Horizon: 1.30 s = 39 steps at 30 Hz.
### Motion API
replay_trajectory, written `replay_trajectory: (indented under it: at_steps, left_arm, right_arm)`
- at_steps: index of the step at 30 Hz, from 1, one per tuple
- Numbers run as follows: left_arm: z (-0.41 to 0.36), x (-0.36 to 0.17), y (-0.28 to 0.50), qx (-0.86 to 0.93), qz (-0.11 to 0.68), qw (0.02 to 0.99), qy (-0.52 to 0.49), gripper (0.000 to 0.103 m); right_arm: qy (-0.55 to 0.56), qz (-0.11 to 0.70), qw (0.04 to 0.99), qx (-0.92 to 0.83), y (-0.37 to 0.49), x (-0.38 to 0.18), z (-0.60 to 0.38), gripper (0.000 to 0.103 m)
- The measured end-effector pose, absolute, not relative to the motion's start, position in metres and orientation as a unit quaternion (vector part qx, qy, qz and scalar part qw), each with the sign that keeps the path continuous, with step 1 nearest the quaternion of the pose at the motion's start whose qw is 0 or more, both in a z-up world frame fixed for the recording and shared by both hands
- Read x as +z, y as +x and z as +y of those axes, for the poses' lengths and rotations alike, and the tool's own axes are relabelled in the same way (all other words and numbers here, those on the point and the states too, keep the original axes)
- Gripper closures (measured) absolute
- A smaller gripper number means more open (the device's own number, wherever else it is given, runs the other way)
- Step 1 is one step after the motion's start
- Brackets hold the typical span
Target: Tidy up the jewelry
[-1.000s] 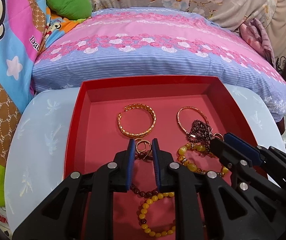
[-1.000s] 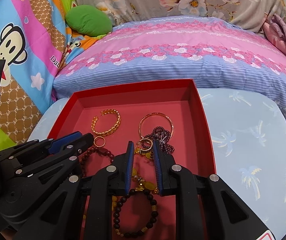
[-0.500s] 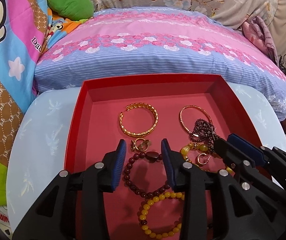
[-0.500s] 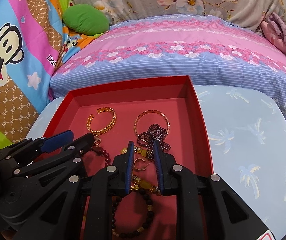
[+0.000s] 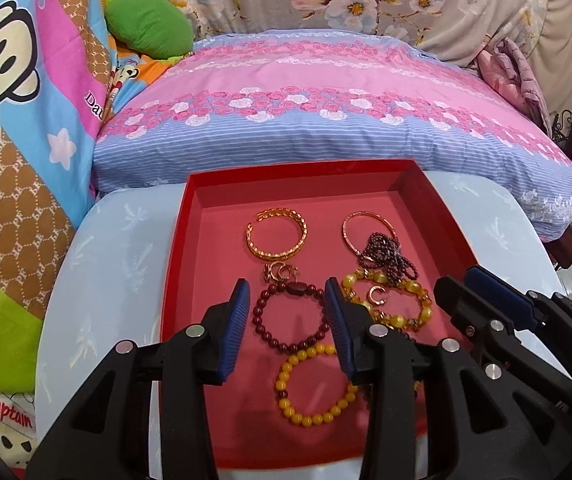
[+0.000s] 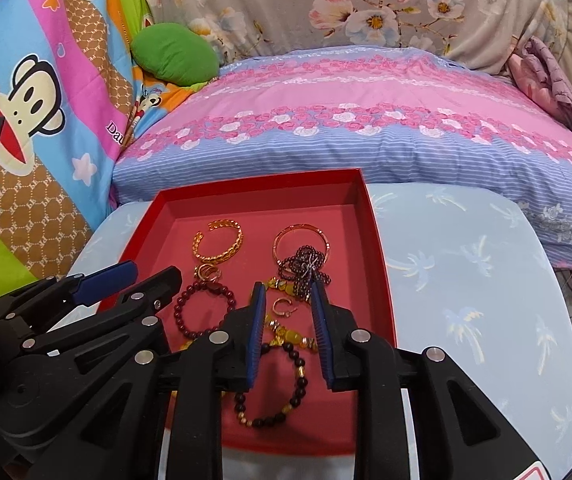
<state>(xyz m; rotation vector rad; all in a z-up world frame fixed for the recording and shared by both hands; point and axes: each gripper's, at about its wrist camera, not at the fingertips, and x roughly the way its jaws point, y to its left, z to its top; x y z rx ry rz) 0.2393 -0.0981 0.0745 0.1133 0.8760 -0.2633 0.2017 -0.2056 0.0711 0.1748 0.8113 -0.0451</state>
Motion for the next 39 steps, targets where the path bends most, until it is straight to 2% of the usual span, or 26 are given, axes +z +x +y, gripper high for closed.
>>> replay_trajectory:
  at_steps: [14,17,21,26,29,39]
  left_arm:
    - [-0.082,0.084,0.168,-0.117,0.424,0.897,0.055,0.056]
    - [-0.078,0.082,0.155,-0.113,0.428,0.895,0.055,0.056]
    - [-0.074,0.079,0.143,-0.105,0.43,0.895,0.057,0.048]
    - [-0.069,0.075,0.129,-0.099,0.432,0.894,0.062,0.047]
    - [-0.067,0.074,0.124,-0.093,0.431,0.895,0.063,0.042]
    - [-0.056,0.07,0.113,-0.077,0.434,0.895,0.061,0.029]
  right_arm:
    - [0.079,0.394,0.915,-0.022,0.131,0.083,-0.191,0.079]
    - [0.079,0.397,0.914,-0.025,0.12,0.082,-0.189,0.076]
    - [0.079,0.401,0.912,-0.026,0.106,0.078,-0.186,0.074]
    - [0.074,0.404,0.911,-0.031,0.094,0.074,-0.183,0.071]
    - [0.074,0.406,0.91,-0.03,0.089,0.073,-0.183,0.07]
    - [0.085,0.406,0.909,-0.037,0.077,0.069,-0.185,0.056]
